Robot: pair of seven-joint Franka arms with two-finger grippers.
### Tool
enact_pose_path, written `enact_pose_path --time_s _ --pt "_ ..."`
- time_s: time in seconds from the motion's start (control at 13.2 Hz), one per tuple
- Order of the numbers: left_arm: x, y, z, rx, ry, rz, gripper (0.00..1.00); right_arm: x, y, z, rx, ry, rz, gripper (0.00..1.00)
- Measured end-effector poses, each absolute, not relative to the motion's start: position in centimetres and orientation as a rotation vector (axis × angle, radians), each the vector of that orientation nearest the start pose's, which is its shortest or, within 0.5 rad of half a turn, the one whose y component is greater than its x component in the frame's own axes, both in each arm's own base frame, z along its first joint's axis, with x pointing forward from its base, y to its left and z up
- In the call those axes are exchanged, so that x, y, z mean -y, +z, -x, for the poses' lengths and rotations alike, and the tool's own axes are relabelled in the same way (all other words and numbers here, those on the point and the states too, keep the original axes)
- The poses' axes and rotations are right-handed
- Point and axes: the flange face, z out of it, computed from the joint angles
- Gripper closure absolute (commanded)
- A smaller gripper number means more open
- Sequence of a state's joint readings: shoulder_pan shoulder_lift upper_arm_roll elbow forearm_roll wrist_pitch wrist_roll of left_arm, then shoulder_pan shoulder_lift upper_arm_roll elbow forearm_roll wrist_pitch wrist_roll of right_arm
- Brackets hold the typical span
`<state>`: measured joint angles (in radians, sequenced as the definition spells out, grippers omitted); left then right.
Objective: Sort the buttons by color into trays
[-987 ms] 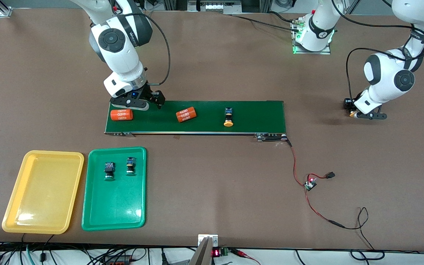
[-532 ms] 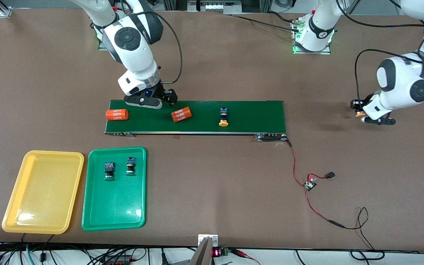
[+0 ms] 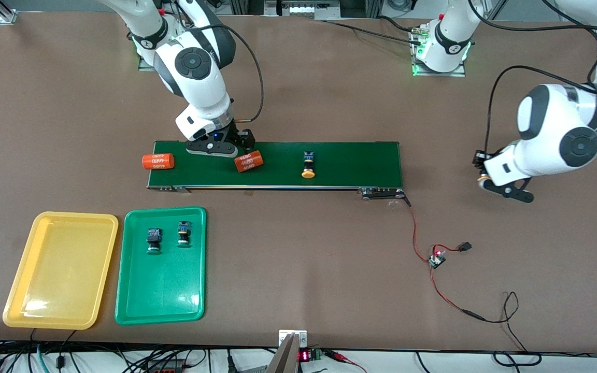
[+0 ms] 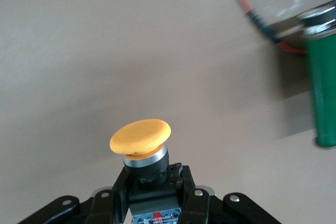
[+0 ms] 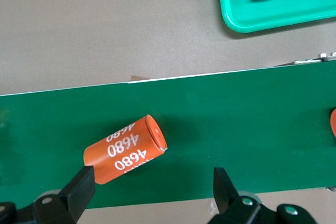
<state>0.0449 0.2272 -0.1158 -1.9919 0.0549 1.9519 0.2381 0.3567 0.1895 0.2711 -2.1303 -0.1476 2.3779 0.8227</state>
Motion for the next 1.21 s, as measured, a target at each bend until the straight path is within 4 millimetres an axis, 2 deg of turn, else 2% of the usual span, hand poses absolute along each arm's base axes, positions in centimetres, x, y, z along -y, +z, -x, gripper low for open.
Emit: enact_pose_path --time_s 0.15,0.3,0.46,0.53,0.76,0.91,1.06,1.14,1.21 --pt "9.1 33.1 -56.2 -0.475 0.408 3.089 0.83 -33.3 32.9 -46.6 -0.149 -0.137 3.132 0.00" --pt "16.0 32.4 -55.5 -0.382 0.390 3.123 0.83 -33.3 32.9 -46.6 -0.149 -0.138 3.132 0.00" --pt "22.2 30.8 -54.4 -0.328 0.345 3.156 0.83 -33.3 32.9 -46.6 -0.149 -0.138 3.131 0.00" --pt "24.5 29.8 -53.9 -0.309 0.330 3.174 0.83 -33.3 32.9 -46.6 -0.149 -0.138 3.131 0.00" --pt "29.1 27.2 -52.5 -0.266 0.328 3.219 0.82 -33.3 32.9 -46.6 -0.149 -0.138 3.132 0.00" --pt "30.7 26.6 -51.6 -0.268 0.355 3.223 0.78 -33.3 32.9 -46.6 -0.149 -0.138 3.132 0.00" --pt "30.9 26.2 -51.5 -0.261 0.361 3.228 0.57 -33.3 32.9 -46.6 -0.150 -0.138 3.132 0.00" --pt "30.9 25.8 -51.5 -0.259 0.365 3.229 0.41 -33.3 32.9 -46.6 -0.150 -0.138 3.132 0.00" --pt "30.9 25.5 -51.5 -0.257 0.375 3.229 0.10 -33.3 32.9 -46.6 -0.150 -0.138 3.132 0.00"
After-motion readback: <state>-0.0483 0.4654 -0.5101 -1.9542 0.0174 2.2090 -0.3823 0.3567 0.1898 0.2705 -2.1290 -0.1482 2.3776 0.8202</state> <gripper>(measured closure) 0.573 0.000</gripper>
